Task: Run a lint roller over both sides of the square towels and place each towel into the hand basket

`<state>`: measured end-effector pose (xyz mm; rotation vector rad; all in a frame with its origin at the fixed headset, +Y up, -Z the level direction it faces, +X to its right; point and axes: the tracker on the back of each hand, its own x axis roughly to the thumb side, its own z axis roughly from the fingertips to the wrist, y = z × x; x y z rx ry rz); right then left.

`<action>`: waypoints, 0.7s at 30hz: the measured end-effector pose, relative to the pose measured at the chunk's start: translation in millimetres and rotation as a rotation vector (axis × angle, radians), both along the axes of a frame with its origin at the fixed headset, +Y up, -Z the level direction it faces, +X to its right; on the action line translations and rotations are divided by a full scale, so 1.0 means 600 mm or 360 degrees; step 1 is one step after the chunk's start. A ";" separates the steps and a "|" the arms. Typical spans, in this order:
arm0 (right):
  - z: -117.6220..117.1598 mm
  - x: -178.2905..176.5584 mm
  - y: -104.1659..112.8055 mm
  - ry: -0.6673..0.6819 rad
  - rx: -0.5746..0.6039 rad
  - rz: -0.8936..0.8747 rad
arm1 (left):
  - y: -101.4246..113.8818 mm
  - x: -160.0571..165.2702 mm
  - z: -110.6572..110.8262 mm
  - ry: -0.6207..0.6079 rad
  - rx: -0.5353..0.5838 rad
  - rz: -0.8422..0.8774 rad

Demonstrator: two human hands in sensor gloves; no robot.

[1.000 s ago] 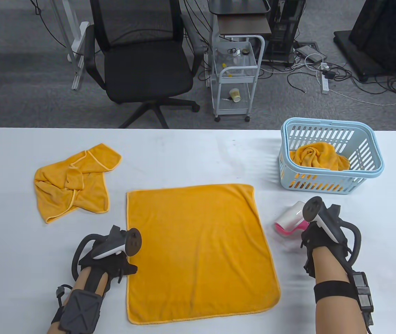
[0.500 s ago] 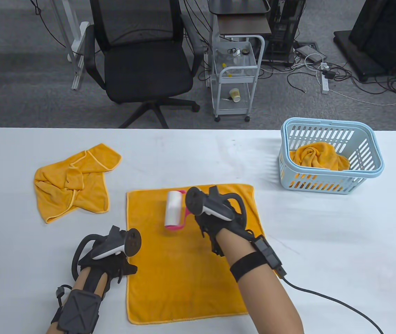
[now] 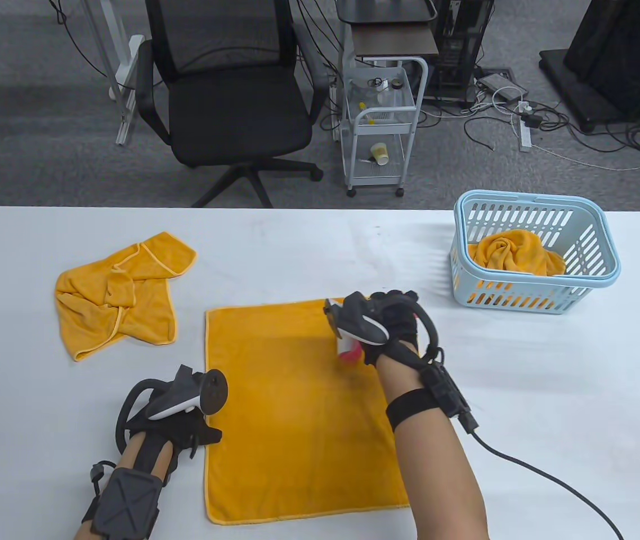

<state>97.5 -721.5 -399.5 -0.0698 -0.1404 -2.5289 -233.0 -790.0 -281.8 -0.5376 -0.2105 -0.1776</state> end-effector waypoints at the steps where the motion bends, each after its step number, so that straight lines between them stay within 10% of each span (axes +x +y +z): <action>1: 0.000 0.019 0.001 -0.0043 -0.0005 0.0046 | 0.000 0.000 0.000 -0.0001 -0.0001 0.0001; 6: -0.001 0.060 0.009 -0.0109 0.0009 0.0088 | 0.000 0.000 -0.001 -0.0007 -0.0003 0.0002; 16: 0.061 -0.179 -0.022 0.0494 -0.0185 -0.0661 | -0.001 -0.001 -0.001 -0.0012 -0.0003 0.0019; 21: 0.066 -0.178 -0.025 0.0478 -0.0183 -0.0606 | -0.001 0.000 -0.001 -0.0012 0.0000 0.0012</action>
